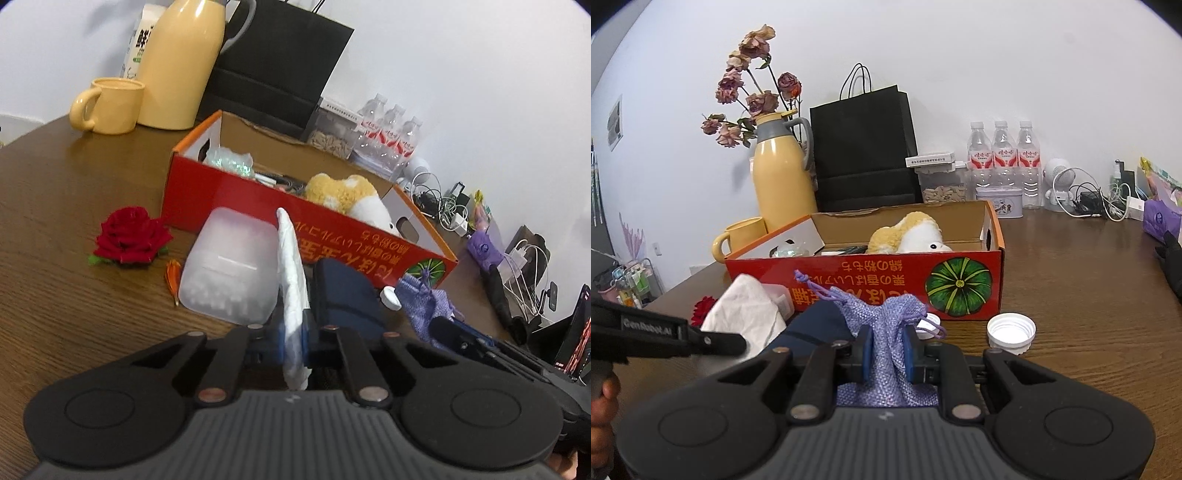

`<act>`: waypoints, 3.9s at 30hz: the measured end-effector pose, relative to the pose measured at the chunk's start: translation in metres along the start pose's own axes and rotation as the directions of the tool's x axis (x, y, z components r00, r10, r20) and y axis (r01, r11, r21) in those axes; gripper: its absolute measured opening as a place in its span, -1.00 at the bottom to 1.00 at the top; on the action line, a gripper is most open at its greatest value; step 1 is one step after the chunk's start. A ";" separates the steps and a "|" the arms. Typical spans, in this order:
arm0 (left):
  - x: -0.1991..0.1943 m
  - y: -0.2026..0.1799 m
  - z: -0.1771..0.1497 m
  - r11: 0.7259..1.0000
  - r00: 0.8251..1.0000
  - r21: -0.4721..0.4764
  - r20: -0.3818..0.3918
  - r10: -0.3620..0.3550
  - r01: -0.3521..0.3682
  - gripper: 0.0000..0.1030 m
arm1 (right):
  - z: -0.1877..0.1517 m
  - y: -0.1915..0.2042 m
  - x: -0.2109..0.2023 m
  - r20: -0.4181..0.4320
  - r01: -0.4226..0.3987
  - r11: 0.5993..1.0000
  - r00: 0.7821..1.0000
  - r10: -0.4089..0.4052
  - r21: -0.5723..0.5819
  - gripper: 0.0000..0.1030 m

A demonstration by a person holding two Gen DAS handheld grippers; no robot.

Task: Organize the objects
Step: 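Carry the purple bag and white tissue into the box and open both grippers, then withdraw both grippers from the box back over the table, then grasp the small yellow sponge block with the right gripper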

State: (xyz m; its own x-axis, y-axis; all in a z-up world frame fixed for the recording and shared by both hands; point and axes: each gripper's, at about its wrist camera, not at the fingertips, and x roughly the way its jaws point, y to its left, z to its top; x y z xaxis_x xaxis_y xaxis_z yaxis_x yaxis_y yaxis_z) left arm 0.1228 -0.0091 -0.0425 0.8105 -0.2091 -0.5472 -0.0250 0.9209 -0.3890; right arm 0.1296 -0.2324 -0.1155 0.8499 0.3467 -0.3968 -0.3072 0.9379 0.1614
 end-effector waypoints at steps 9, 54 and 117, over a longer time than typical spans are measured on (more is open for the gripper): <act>-0.015 -0.008 0.019 0.998 0.997 0.042 0.062 -0.044 0.041 -0.82 | 0.012 0.006 -0.002 0.032 -0.022 1.000 0.999 0.023 -0.007 -0.69; 0.081 -0.012 0.120 0.969 0.936 0.104 0.299 0.186 -0.225 1.00 | 0.100 0.027 0.138 0.072 0.075 0.995 0.995 -0.070 -0.069 1.00; -0.080 0.036 0.008 0.937 0.938 0.175 0.229 0.261 -0.304 1.00 | 0.000 0.019 -0.041 -0.096 0.090 0.986 0.990 -0.104 -0.137 1.00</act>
State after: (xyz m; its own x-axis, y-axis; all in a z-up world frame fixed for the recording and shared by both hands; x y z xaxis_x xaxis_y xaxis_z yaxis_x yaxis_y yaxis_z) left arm 0.0613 0.0431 -0.0067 0.8873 0.1198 -0.4455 -0.1672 0.9835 -0.0685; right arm 0.0889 -0.2286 -0.0964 0.8320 0.2473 -0.4967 -0.2852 0.9585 -0.0006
